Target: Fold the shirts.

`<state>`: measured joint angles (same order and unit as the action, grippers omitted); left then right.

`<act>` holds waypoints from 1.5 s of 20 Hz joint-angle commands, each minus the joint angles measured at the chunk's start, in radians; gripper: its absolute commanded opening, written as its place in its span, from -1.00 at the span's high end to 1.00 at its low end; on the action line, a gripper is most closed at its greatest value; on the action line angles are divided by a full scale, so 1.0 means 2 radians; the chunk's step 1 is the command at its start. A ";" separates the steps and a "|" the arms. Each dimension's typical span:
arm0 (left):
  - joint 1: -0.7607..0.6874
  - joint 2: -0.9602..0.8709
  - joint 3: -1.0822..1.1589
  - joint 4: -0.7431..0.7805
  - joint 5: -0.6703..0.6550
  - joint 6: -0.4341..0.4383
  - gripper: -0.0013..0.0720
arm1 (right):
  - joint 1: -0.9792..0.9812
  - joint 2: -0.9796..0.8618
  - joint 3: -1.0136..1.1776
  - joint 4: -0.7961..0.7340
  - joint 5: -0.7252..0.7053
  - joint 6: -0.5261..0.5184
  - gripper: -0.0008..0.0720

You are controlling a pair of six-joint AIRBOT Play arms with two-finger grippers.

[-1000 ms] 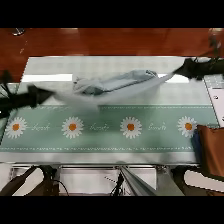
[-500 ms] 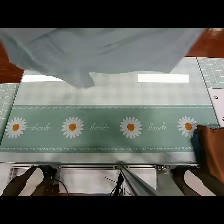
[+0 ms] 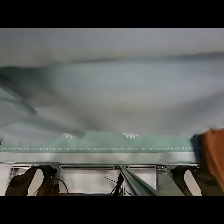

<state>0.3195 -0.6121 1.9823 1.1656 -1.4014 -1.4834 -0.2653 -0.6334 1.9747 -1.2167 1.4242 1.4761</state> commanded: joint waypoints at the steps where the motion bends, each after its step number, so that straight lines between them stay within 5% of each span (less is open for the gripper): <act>1: -0.034 0.019 -0.037 0.072 -0.039 -0.015 0.91 | 0.000 0.035 -0.075 -0.014 0.026 0.012 0.90; 8: -0.035 -0.029 -0.270 -0.011 -0.034 0.002 0.91 | 0.000 0.020 -0.284 0.007 -0.048 0.000 0.90; 14: -0.080 -0.189 -0.388 -0.066 0.196 0.029 0.91 | 0.009 -0.117 -0.402 0.053 -0.181 -0.041 0.90; 19: -0.120 -0.365 -0.339 -0.069 0.255 0.026 0.91 | 0.050 -0.303 -0.370 0.067 -0.318 -0.033 0.90; 23: -0.121 -0.455 -0.283 -0.070 0.255 -0.028 0.91 | 0.050 -0.450 -0.258 0.117 -0.299 -0.016 0.90; 30: -0.113 -0.499 -0.277 -0.077 0.186 -0.024 0.90 | 0.048 -0.544 -0.199 0.147 -0.221 -0.007 0.90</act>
<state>0.0849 -1.5784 1.4189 1.0153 -0.9714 -1.5272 -0.1677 -1.6627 1.5455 -0.9451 0.9215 1.4544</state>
